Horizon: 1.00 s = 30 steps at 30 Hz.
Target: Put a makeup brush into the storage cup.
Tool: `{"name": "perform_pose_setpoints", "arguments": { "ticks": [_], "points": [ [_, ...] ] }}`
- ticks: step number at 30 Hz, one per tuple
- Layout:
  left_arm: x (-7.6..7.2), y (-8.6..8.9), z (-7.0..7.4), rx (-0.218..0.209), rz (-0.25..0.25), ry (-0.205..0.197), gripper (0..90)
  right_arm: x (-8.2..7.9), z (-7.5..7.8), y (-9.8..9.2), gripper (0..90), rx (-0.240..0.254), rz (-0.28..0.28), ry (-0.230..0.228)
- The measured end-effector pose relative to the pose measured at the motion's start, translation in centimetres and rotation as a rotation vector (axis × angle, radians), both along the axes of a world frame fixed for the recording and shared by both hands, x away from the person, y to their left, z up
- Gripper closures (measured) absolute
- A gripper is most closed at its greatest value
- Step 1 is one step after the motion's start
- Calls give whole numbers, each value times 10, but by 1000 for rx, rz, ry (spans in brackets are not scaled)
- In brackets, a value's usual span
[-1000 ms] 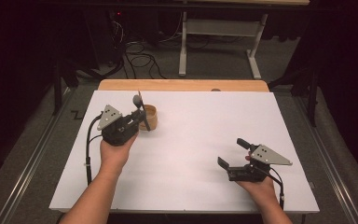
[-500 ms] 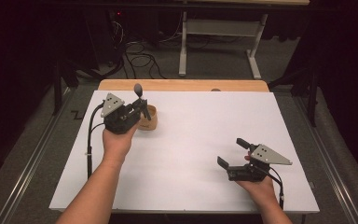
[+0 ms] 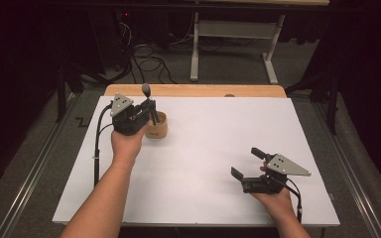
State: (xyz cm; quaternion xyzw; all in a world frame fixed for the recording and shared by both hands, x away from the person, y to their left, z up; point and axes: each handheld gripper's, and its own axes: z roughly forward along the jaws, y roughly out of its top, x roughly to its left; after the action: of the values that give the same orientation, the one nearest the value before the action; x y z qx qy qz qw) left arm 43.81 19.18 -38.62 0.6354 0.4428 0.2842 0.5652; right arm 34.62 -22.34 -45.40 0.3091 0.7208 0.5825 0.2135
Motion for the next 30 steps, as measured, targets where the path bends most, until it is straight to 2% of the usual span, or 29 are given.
{"name": "perform_pose_setpoints", "arguments": {
  "ticks": [7,20,30],
  "points": [
    [5,-3,0,15,19,-8,782,-1,1,1,5,5,-1,-4],
    [13,-7,-9,26,30,9,782,-1,1,0,4,4,-2,-6],
    [18,-14,-18,61,45,24,782,-1,1,1,4,14,0,-7]
  ]
}}
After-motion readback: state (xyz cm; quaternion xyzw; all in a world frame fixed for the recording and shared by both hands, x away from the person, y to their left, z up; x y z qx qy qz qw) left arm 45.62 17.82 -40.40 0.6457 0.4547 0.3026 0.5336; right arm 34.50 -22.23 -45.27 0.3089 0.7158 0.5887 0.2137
